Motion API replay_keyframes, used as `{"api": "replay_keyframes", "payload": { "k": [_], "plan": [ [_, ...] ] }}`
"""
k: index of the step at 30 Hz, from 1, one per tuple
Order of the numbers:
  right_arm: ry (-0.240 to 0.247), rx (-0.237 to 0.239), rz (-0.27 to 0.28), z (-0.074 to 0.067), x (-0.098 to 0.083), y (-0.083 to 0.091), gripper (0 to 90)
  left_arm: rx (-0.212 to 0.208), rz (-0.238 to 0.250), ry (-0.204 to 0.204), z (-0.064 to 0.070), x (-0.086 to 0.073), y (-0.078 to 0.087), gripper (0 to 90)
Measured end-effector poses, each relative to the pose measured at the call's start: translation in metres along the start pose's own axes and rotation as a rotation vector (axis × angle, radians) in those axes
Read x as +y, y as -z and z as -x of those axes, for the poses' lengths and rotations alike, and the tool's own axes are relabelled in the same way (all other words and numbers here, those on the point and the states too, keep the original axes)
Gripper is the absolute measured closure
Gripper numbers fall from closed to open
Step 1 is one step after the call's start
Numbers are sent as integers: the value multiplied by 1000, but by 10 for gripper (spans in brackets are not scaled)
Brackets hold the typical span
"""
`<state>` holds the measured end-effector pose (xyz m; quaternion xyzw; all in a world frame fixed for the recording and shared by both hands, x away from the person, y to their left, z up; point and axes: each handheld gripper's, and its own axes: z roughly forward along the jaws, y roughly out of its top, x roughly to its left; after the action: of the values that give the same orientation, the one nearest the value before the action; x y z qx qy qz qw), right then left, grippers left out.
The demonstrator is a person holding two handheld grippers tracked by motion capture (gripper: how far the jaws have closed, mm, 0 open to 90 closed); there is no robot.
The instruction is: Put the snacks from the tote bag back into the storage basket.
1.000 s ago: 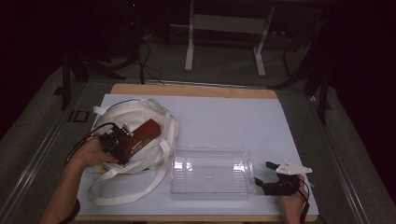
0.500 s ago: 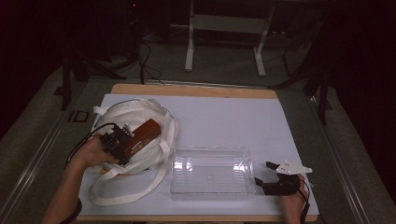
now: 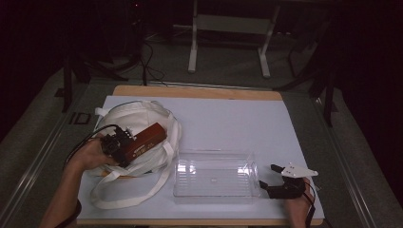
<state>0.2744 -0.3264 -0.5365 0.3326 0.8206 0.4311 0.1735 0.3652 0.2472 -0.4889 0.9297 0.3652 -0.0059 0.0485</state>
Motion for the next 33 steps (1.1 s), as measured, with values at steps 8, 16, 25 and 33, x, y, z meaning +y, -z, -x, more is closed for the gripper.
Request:
{"api": "replay_keyframes", "payload": {
  "k": [8, 16, 25, 33],
  "plan": [
    [0, -1, -3, 0, 0, 0, 149, 2, 41, -8, -1, -4, 8, 435],
    [0, -2, -2, 0, 0, 0, 149, 25, 74, -11, -2, -11, 22, 435],
    [1, -2, -3, 0, 0, 0, 149, 43, 96, -49, 2, -14, 37, 435],
    [-2, -2, -3, 0, 0, 0, 149, 57, 108, -92, 8, -14, 50, 435]
  ]
}}
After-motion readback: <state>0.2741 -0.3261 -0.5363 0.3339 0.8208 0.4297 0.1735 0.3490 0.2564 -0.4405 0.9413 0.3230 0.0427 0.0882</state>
